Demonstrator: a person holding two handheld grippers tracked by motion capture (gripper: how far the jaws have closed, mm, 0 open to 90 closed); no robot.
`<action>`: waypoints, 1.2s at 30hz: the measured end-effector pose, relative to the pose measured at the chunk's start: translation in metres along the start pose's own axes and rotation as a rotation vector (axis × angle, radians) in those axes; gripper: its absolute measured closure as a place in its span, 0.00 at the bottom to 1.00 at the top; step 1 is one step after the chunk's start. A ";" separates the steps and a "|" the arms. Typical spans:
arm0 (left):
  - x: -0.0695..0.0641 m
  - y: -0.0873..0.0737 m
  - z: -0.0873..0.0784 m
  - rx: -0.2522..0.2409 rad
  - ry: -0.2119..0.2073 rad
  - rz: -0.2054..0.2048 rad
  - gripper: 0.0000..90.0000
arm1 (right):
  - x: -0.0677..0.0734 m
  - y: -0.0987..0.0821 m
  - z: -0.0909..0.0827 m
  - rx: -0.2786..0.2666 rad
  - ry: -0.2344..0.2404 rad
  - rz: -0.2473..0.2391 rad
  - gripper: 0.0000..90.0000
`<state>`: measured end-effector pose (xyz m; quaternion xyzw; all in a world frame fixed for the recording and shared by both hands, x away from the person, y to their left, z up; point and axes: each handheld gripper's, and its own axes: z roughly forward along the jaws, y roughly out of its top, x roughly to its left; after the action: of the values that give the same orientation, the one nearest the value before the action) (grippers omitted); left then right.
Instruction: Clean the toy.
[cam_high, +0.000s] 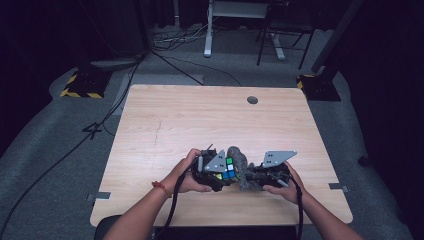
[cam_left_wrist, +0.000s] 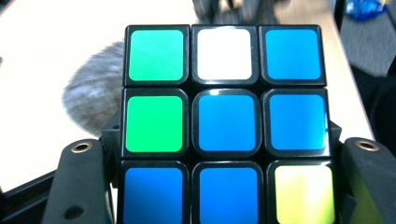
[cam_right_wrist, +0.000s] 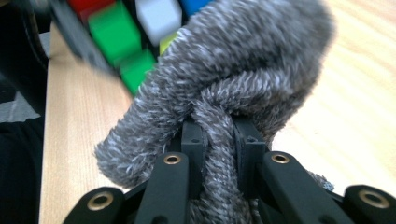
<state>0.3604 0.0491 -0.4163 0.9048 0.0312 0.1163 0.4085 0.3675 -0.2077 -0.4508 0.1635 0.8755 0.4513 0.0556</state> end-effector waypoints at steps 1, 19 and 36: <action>0.000 0.000 -0.001 0.001 0.012 0.004 0.37 | 0.002 0.001 0.001 0.000 0.012 -0.005 0.87; 0.004 -0.008 0.015 0.033 -0.016 -0.045 0.37 | 0.038 0.026 -0.019 -0.111 0.070 -0.129 0.87; -0.008 0.001 0.016 0.010 -0.059 -0.002 0.37 | 0.014 0.017 -0.020 -0.096 -0.034 -0.072 0.87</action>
<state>0.3567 0.0354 -0.4274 0.9099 0.0207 0.0892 0.4046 0.3529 -0.2093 -0.4242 0.1364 0.8571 0.4878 0.0943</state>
